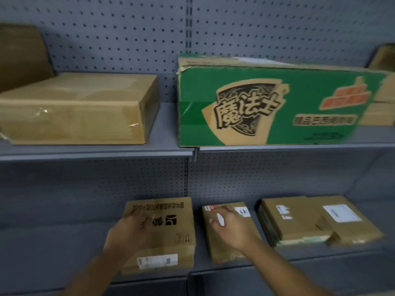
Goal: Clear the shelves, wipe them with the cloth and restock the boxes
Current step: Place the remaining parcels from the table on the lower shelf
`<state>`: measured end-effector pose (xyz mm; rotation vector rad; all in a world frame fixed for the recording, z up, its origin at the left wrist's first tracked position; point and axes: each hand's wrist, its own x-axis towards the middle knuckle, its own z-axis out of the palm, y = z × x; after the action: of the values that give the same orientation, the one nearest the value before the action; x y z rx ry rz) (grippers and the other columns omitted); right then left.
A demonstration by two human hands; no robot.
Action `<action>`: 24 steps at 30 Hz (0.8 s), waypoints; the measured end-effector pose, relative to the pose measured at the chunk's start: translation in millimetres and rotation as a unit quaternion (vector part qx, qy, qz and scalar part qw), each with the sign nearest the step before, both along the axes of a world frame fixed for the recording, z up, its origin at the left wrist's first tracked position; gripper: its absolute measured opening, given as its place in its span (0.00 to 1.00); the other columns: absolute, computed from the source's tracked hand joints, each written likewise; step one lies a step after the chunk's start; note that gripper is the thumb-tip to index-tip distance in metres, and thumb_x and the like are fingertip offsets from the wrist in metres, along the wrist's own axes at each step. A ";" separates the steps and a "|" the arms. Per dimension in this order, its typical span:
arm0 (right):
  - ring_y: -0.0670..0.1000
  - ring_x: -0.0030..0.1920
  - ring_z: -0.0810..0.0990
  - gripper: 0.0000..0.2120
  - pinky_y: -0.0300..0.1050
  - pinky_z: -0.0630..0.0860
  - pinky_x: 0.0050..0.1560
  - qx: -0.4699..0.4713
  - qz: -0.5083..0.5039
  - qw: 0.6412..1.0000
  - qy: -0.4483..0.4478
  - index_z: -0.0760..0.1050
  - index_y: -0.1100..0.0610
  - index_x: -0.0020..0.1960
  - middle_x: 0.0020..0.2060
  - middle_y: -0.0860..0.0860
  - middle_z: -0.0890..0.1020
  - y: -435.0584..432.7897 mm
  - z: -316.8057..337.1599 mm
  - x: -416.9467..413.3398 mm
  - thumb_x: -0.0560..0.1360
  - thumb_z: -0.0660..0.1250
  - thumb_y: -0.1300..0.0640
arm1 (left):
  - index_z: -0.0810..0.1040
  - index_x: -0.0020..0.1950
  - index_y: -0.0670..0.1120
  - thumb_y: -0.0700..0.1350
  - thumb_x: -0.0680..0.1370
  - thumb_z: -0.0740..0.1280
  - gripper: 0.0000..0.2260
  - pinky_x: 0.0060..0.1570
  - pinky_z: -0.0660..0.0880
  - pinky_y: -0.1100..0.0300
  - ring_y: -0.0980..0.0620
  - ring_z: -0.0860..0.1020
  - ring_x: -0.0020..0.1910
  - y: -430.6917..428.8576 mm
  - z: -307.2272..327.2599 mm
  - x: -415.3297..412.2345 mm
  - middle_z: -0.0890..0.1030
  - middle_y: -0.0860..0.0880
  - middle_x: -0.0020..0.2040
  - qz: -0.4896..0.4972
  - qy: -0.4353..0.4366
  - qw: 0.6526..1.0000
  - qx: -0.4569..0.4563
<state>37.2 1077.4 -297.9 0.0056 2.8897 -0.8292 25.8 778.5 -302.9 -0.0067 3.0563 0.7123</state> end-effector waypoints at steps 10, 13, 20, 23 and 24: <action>0.55 0.64 0.77 0.20 0.49 0.75 0.61 0.000 -0.165 0.985 0.048 0.73 0.51 0.72 0.69 0.51 0.73 86.9 49.7 113.2 0.82 0.63 0.47 | 0.75 0.52 0.61 0.58 0.83 0.58 0.07 0.44 0.78 0.56 0.58 0.79 0.40 89.2 57.2 21.2 0.83 0.56 0.46 -0.129 0.034 0.989 0.066; 0.54 0.66 0.76 0.21 0.50 0.75 0.62 0.018 -0.214 0.975 0.057 0.71 0.49 0.73 0.71 0.50 0.72 126.5 62.5 154.6 0.82 0.62 0.46 | 0.77 0.53 0.59 0.59 0.83 0.59 0.10 0.43 0.78 0.55 0.57 0.79 0.40 133.2 68.0 31.2 0.82 0.56 0.48 -0.182 0.053 0.980 0.060; 0.51 0.64 0.76 0.20 0.50 0.75 0.61 0.040 -0.338 0.937 0.080 0.72 0.48 0.72 0.69 0.48 0.72 223.0 81.2 274.8 0.83 0.60 0.44 | 0.76 0.56 0.60 0.63 0.82 0.57 0.12 0.49 0.78 0.52 0.51 0.79 0.49 262.8 82.2 76.6 0.80 0.56 0.52 -0.302 0.040 0.951 0.054; 0.53 0.65 0.75 0.21 0.50 0.74 0.63 0.052 -0.381 0.920 0.078 0.72 0.51 0.73 0.68 0.49 0.72 262.5 84.4 327.4 0.83 0.60 0.44 | 0.77 0.58 0.59 0.62 0.82 0.57 0.13 0.47 0.77 0.54 0.52 0.79 0.48 319.5 87.1 108.0 0.81 0.56 0.53 -0.342 0.048 0.937 0.048; 0.53 0.65 0.76 0.21 0.50 0.74 0.63 0.055 -0.395 0.914 0.077 0.72 0.51 0.73 0.68 0.49 0.73 275.9 85.2 345.6 0.83 0.60 0.44 | 0.78 0.58 0.59 0.62 0.82 0.57 0.13 0.46 0.77 0.55 0.53 0.79 0.48 339.6 87.9 118.6 0.82 0.56 0.54 -0.356 0.050 0.932 0.048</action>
<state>382.9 1353.4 -212.7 1.2373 3.0541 -0.7701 144.4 1118.1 -215.0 1.0971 2.7603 0.7925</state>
